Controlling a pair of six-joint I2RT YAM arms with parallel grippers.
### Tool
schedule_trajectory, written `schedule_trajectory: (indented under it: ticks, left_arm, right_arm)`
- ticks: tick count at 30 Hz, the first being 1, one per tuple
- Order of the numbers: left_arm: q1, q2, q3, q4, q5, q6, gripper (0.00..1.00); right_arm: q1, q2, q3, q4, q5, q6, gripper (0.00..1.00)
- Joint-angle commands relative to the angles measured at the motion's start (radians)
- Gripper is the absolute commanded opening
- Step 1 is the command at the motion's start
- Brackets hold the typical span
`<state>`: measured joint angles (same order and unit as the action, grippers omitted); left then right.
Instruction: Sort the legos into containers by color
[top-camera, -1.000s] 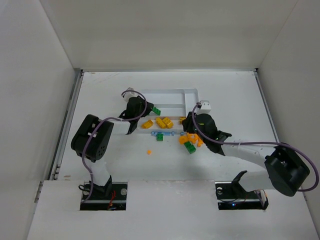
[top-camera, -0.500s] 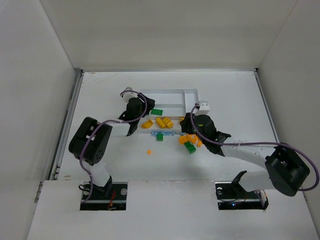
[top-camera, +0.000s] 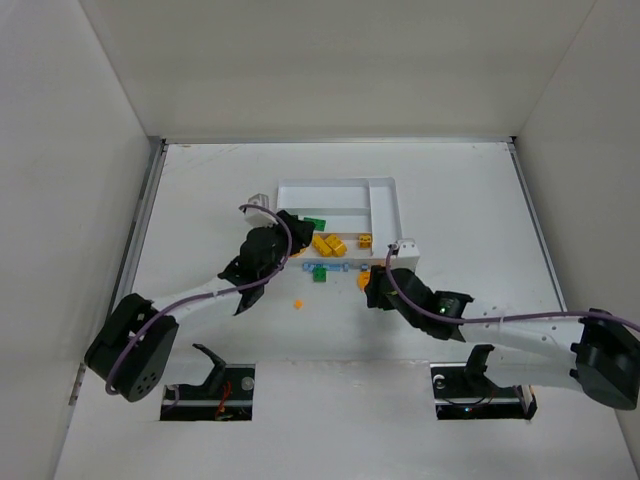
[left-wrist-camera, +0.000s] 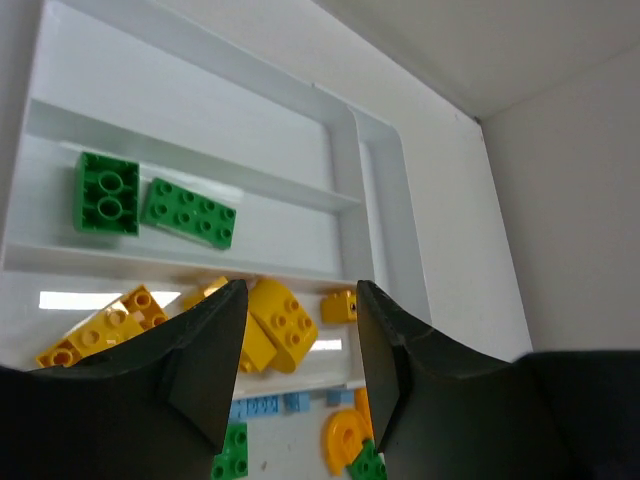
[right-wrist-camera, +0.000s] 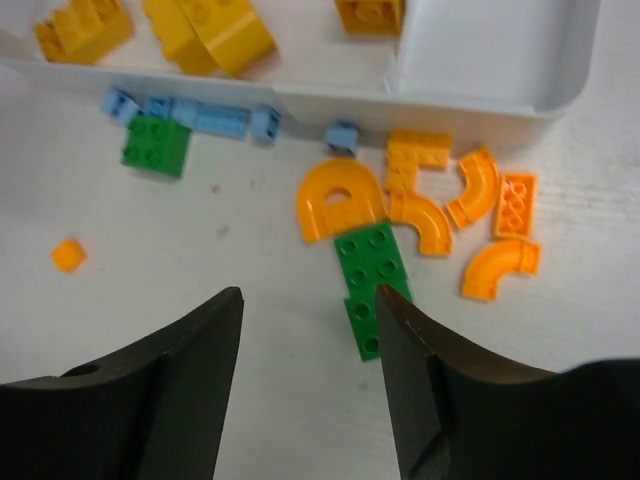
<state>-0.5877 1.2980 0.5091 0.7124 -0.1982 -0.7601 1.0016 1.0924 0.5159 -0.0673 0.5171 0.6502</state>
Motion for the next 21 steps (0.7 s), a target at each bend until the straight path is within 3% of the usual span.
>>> schedule_trajectory:
  ticks: [1,9,21]
  left_arm:
    - [-0.039,-0.048,-0.050,0.010,0.023,0.051,0.44]
    - [-0.041,-0.105,-0.095,0.007,0.101,0.056,0.44]
    - [-0.044,-0.066,-0.092,0.013,0.157,0.036,0.43]
  right_arm:
    - [0.048,0.012,0.041,-0.205,0.087,0.112,0.63]
    - [0.048,0.135,0.102,-0.275,0.095,0.112,0.65]
    - [-0.025,0.190,0.108,-0.192,0.055,0.033,0.62]
